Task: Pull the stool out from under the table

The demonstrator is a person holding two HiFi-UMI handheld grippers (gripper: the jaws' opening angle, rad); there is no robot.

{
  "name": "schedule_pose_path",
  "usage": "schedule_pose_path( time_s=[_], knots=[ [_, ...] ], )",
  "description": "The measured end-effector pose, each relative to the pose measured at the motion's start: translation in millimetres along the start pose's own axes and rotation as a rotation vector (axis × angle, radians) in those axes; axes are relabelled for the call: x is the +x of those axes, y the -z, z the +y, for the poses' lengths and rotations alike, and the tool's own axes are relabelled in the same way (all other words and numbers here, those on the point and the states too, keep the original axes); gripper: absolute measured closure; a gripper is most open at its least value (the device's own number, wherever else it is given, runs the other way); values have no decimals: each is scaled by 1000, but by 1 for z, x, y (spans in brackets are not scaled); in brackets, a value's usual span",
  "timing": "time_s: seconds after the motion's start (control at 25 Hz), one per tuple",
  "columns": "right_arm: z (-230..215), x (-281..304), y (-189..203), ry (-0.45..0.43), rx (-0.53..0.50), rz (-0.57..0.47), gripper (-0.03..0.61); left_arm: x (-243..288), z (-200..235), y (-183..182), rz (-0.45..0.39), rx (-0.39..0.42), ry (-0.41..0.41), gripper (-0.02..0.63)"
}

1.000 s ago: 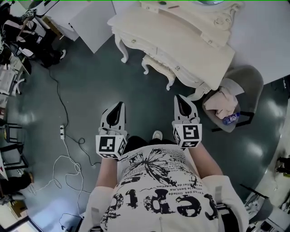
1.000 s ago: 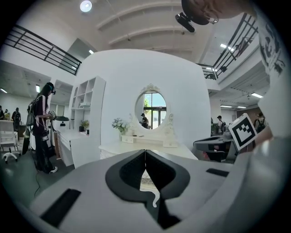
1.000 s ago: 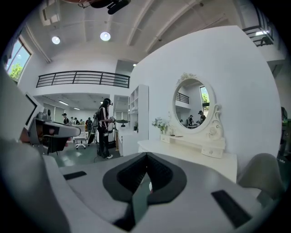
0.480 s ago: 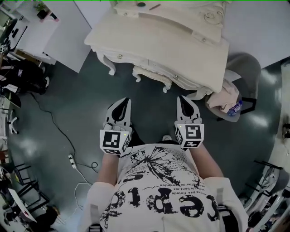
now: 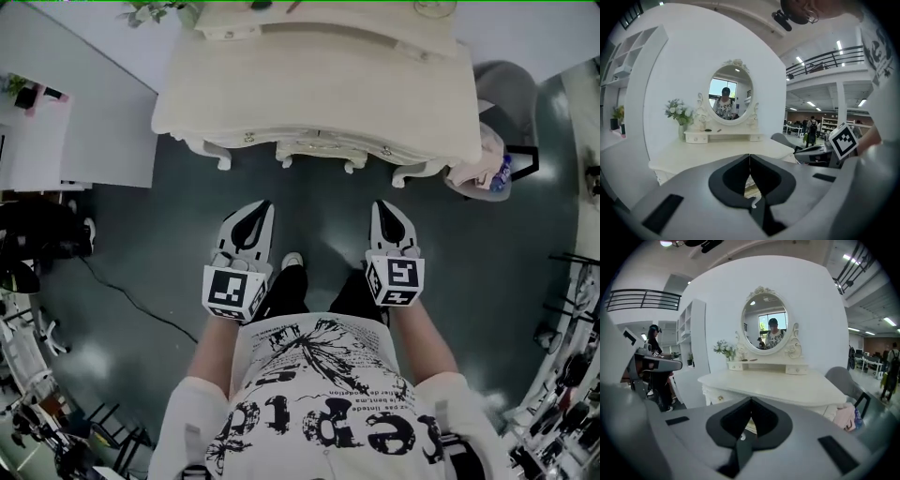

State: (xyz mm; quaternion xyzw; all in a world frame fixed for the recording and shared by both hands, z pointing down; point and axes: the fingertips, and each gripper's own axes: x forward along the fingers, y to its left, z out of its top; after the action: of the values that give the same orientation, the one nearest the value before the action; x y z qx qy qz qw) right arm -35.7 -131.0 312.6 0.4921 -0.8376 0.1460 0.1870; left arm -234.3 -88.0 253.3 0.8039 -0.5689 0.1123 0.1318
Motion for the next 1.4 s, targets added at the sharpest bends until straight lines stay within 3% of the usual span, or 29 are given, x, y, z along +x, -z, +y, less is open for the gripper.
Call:
schedule_pose_path(
  time_s=[0.2, 0.36, 0.48, 0.68, 0.92, 1.12, 1.16, 1.2, 1.32, 1.4],
  knots=[
    [13, 21, 37, 32, 37, 49, 562, 17, 20, 23, 2, -14, 34, 594],
    [3, 51, 76, 46, 21, 61, 563, 39, 20, 63, -8, -54, 67, 594],
    [-7, 80, 118, 50, -30, 50, 561, 60, 16, 106, -25, -64, 97, 594],
    [-34, 136, 222, 47, -93, 35, 562, 104, 9, 202, -88, -18, 102, 594],
    [-91, 209, 330, 112, 13, -36, 561, 155, 11, 315, -157, 77, 91, 594],
    [-121, 277, 394, 126, -91, -65, 559, 195, 23, 376, -213, 146, 78, 594],
    [-126, 290, 404, 123, -107, -62, 543, 201, 25, 385, -219, 154, 75, 594],
    [-130, 302, 412, 119, -114, -53, 467, 207, 27, 392, -223, 157, 72, 594],
    [-140, 331, 430, 112, -137, -27, 324, 219, 31, 408, -219, 138, 73, 594],
    [-144, 344, 437, 111, -164, -11, 297, 225, 33, 416, -209, 114, 79, 594]
  ],
)
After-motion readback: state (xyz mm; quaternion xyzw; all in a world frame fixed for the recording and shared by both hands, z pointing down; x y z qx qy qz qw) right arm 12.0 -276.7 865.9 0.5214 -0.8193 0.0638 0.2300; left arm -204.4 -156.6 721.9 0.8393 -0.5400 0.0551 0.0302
